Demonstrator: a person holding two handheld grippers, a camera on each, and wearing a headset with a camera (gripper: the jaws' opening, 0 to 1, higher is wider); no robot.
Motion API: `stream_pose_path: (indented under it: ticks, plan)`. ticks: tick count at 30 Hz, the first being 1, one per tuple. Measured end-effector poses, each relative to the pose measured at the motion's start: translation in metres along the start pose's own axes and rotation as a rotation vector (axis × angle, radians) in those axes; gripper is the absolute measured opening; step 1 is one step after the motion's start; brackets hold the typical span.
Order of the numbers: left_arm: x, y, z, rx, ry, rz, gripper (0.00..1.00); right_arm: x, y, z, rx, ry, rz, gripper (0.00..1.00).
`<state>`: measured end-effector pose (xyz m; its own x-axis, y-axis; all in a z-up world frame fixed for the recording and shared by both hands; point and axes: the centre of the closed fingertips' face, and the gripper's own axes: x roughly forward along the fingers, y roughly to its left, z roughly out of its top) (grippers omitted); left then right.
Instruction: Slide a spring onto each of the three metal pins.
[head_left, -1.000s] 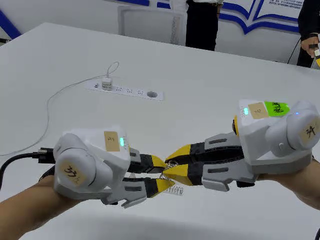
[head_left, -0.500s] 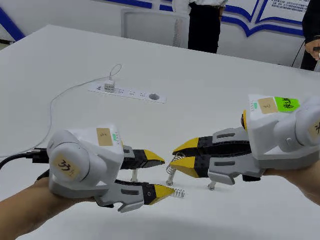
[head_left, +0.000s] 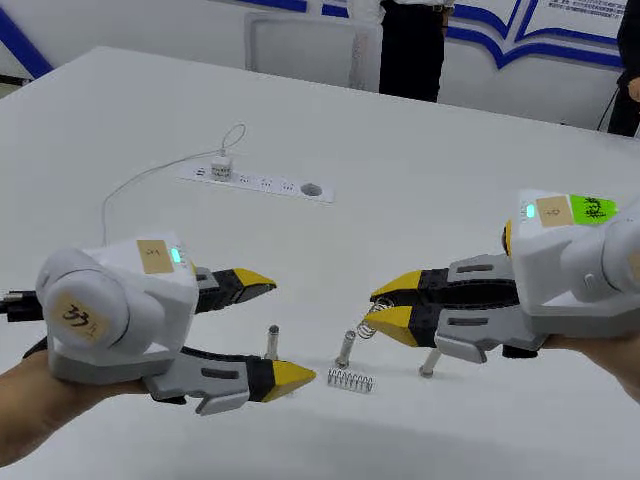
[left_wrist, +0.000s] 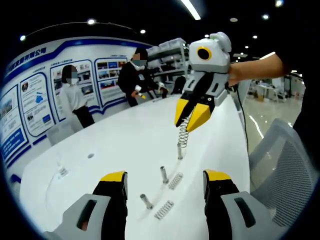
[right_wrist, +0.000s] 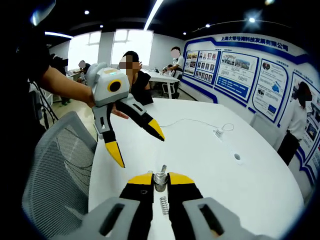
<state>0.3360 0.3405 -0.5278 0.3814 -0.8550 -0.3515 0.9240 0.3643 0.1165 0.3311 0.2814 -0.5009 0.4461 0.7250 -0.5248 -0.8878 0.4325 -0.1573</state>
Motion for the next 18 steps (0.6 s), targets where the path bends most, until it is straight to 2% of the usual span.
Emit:
stream_pose_path:
  ticks: [3, 10, 18]
  plan:
    - [-0.004, 0.005, -0.004, -0.008, 0.003, 0.02, 0.7, -0.001, -0.004, -0.003, 0.001, 0.009, -0.006, 0.1]
    - [-0.007, 0.008, -0.01, -0.032, 0.018, 0.038, 0.75, -0.005, -0.017, -0.01, 0.024, 0.019, -0.037, 0.1]
    - [-0.009, 0.014, -0.012, -0.057, 0.016, 0.062, 0.82, -0.014, -0.036, -0.023, 0.065, 0.038, -0.094, 0.1]
